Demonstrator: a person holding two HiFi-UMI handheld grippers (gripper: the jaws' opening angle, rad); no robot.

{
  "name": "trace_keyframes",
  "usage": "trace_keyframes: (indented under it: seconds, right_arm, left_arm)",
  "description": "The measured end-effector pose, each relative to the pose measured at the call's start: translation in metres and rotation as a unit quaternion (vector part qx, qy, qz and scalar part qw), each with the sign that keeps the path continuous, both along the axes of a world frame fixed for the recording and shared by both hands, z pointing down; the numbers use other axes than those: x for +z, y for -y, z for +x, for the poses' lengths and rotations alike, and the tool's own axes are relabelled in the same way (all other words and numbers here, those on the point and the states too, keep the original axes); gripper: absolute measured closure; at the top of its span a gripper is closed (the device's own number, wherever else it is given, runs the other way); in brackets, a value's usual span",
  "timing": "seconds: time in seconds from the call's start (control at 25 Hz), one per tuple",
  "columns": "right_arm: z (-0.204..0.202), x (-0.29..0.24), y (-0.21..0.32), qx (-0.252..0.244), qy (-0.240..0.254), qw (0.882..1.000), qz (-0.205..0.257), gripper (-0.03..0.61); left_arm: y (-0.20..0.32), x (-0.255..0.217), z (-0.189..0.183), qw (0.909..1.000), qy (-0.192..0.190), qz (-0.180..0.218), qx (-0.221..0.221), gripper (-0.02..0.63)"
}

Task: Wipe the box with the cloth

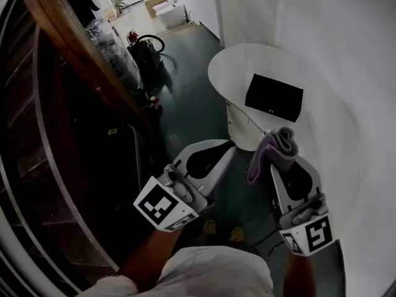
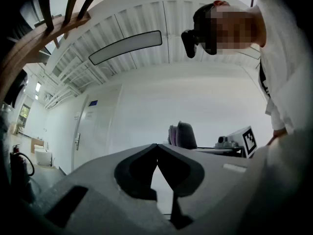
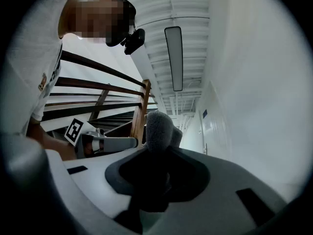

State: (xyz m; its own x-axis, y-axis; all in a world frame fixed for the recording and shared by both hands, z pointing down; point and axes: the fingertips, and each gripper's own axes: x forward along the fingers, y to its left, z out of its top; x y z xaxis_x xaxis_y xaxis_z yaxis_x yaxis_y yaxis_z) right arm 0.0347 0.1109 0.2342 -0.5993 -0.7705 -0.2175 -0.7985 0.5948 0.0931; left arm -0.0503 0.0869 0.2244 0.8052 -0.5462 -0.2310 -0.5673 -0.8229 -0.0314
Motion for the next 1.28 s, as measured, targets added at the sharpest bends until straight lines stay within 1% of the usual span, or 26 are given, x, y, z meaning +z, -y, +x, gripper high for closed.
trace_keyframes:
  seconds: [0.2, 0.56, 1.08, 1.28]
  right_arm:
    - [0.002, -0.002, -0.002, 0.000, 0.007, 1.000, 0.000, 0.476]
    - [-0.008, 0.002, 0.001, 0.003, 0.003, 1.000, -0.003, 0.476]
    - [-0.028, 0.001, 0.028, 0.031, -0.021, 0.999, 0.004, 0.476]
    - [-0.037, 0.004, 0.040, 0.047, -0.028, 0.999, 0.004, 0.476]
  left_arm:
    - [-0.002, 0.001, -0.002, 1.0000, 0.000, -0.001, -0.003, 0.598]
    - [0.005, 0.005, -0.011, 1.0000, -0.001, -0.003, -0.005, 0.598]
    - [0.036, 0.015, -0.030, 1.0000, -0.001, -0.004, 0.002, 0.598]
    - [0.049, 0.018, -0.042, 0.9999, -0.007, -0.004, 0.009, 0.598]
